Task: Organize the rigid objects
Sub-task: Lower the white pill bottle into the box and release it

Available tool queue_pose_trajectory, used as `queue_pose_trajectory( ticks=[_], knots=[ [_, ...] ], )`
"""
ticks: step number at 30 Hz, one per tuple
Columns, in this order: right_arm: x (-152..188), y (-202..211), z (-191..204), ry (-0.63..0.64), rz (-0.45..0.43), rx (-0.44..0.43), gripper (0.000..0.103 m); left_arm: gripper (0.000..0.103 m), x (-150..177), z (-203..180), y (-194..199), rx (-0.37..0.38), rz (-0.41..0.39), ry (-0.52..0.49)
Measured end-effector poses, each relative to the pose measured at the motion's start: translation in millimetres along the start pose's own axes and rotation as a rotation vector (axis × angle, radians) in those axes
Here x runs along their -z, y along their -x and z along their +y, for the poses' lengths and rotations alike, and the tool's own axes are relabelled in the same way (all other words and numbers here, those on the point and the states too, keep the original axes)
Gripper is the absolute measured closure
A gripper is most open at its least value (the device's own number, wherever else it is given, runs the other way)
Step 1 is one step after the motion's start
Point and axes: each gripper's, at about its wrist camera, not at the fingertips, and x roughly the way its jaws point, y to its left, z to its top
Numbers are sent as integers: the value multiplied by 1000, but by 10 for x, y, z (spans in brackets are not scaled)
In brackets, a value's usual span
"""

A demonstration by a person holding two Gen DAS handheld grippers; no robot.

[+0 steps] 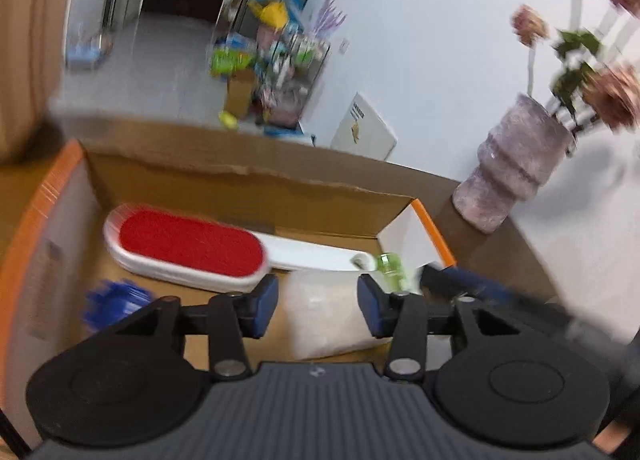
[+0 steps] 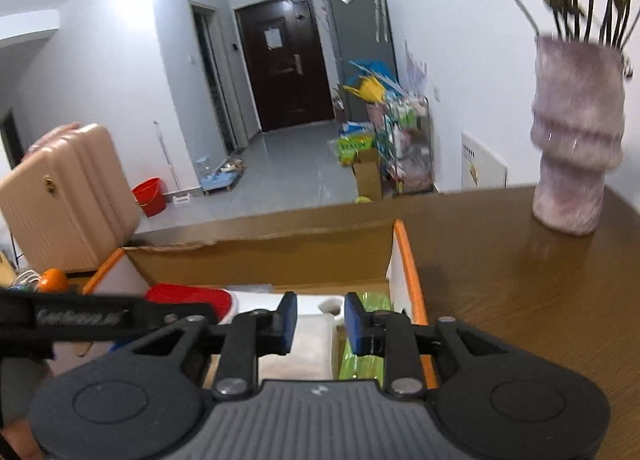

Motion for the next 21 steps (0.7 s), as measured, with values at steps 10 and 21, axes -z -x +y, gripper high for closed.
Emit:
queue_pose_trajectory(
  ticks=[10,21],
  knots=[
    [-40,1233,31,172,-36,-7,39,25,430,41,1273,-383,-137,-335],
    [339,1981,202,184,-78,-22,30,17,936,146,2368,-428,-270,-258]
  ],
)
